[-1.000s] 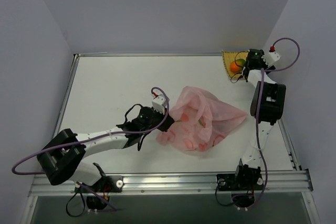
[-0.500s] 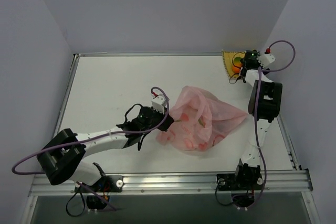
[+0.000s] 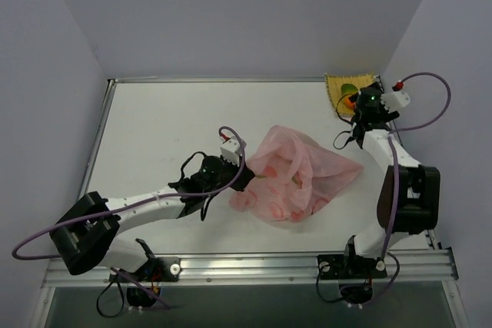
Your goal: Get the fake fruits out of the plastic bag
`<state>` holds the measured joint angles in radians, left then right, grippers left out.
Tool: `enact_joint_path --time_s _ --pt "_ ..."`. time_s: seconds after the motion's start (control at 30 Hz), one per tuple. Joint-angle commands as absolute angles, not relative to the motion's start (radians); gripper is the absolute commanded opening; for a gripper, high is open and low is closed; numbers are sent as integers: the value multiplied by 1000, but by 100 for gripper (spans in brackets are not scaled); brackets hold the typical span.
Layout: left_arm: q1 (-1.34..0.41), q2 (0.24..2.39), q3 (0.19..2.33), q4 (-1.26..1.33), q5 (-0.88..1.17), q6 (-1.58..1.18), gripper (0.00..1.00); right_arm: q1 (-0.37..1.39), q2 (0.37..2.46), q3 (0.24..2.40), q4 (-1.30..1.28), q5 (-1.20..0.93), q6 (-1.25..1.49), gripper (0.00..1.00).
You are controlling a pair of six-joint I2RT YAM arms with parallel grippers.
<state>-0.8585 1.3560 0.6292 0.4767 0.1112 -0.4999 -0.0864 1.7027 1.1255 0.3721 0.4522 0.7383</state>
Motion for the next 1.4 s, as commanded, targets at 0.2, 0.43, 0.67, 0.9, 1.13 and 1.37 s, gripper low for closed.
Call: enact_joint_path --time_s 0.2,0.43,0.67,0.9,1.13,1.37 --pt "-871 1262 646 509 94 -480 2 503 1068 790 264 477 603 23" --pt "-887 1290 660 511 94 -483 2 911 879 919 -63 505 526 17" --pt "-887 1278 649 503 43 -463 2 1074 1023 968 -207 359 563 17" --pt "-887 1247 643 494 25 -471 2 1098 1069 839 -227 580 575 11" --pt "-887 1252 641 494 18 -477 2 950 1241 795 -117 615 526 11" --pt "-887 1262 641 495 9 -469 2 766 1379 767 141 649 473 21"
